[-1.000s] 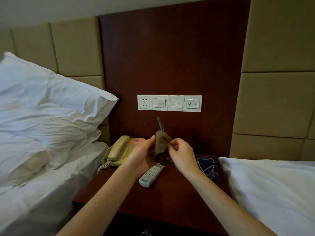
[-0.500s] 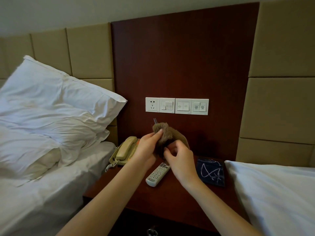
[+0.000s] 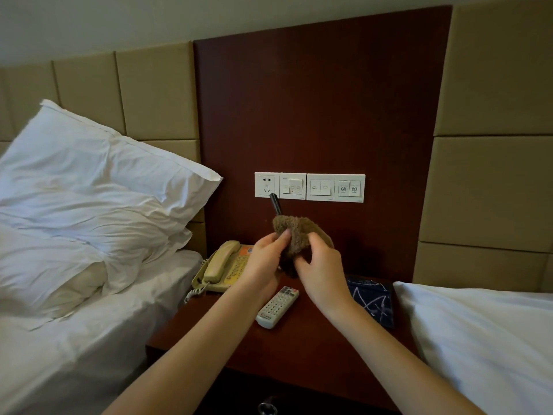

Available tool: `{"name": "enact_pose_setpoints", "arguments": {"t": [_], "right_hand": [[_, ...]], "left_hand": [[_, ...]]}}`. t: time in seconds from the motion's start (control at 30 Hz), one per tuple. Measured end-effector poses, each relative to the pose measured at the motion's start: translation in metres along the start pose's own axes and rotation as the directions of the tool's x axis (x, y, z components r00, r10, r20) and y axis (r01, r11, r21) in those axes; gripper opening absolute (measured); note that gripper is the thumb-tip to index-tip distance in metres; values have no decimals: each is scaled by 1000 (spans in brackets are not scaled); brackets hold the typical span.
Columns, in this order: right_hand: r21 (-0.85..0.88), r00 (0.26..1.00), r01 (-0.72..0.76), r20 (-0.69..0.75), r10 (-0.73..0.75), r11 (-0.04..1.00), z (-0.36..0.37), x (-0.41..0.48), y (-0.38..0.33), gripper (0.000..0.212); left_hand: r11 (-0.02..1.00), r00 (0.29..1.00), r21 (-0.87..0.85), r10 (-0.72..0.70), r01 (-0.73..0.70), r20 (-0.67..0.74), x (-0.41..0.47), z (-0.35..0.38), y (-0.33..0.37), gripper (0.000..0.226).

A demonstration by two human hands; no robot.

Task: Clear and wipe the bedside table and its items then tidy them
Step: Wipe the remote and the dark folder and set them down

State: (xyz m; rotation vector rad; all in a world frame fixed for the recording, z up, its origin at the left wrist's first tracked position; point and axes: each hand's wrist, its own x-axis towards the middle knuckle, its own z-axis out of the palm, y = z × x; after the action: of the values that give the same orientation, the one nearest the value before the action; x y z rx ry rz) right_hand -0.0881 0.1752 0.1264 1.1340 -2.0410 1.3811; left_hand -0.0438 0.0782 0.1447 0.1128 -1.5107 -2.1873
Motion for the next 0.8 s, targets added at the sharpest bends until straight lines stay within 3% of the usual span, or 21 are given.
{"name": "enact_pose_setpoints", "arguments": {"t": [0.13,0.2,0.27,0.37,0.5,0.6,0.73,0.8], "right_hand": [[-69,999,-13,-32,10,998,-9,10,9,11],[-23,993,-109,-55,107,994,-10,20,12,17],[17,976,-218,19,217,976,-5,29,13,29],[209,921,-390,115,374,897,2,34,7,31],[490,834,-531,156,530,691,-2,34,3,19],[573,805,-544,152,574,613,-7,39,0,13],[715,767,-472,44,640,516,-49,62,2,11],[724,769,-469,53,637,506,-67,64,9,13]], "left_hand": [[993,1000,120,-15,13,20,2,-15,9,16],[958,997,285,-52,35,53,0,-19,4,16],[915,989,401,-101,48,112,0,-19,-4,19],[888,977,458,-134,45,163,-1,-14,-11,14],[889,966,459,-130,14,224,-2,-13,-16,17],[878,968,479,-125,5,219,-5,-15,-20,14],[809,959,586,-200,46,201,-13,-32,-41,14],[842,963,530,-219,105,156,-14,-42,-46,18]]}}
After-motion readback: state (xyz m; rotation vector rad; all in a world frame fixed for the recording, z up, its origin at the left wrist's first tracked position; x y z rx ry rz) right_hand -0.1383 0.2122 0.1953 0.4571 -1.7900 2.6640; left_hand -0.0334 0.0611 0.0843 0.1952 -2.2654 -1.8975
